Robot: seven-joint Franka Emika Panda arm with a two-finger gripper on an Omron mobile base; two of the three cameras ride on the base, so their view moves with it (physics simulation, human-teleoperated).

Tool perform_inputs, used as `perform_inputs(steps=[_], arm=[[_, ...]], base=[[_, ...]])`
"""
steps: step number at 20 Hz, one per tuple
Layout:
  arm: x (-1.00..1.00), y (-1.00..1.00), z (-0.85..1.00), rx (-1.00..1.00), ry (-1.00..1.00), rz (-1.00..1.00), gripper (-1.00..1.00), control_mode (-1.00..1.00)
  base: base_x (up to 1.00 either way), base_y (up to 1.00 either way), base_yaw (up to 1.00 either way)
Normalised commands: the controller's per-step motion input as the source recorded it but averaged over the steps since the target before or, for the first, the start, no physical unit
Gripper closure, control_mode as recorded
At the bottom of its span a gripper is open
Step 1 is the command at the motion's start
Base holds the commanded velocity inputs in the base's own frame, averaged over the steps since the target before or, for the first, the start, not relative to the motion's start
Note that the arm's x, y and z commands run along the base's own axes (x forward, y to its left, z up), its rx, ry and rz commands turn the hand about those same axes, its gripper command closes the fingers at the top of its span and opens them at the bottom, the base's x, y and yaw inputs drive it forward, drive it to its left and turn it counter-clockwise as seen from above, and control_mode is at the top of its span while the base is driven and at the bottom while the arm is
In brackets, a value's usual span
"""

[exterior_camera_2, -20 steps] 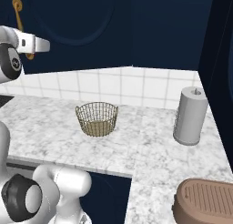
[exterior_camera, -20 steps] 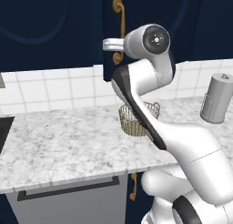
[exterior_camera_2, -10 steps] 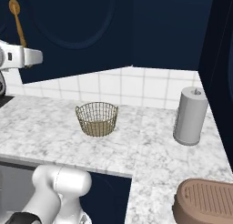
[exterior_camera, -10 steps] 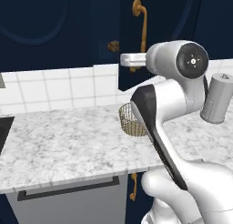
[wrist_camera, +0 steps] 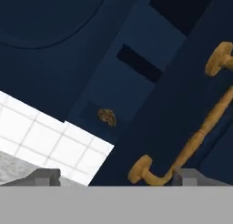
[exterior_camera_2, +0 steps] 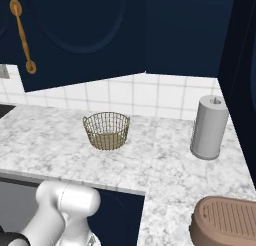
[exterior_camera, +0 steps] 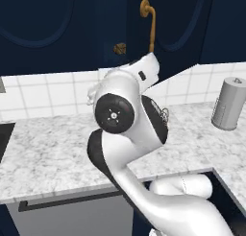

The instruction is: Open the cabinet, pick up the bread from the cabinet and place it in the basket. Then move the basket to the dining counter.

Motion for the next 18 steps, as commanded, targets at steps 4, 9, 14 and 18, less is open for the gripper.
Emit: perform_inputs(steps=[4,9,14,18], arm=[[1.00,0.94,-0.01,-0.50,0.23,-0.34,-1.00,-1.00],[1.00,0.39,-0.02,-0.36,0.30,-0.39,-1.00,-1.00],[0.89,-0.54,0.00,-0.16,0.38,-0.47,-1.00,-1.00],[0.18,-0.99,0.00,-0.01,0.24,-0.44,-1.00,-1.00]], base=[[0.00,0.00,0.00],[0.00,0.00,0.00],[0.00,0.00,0.00],[0.00,0.00,0.00]])
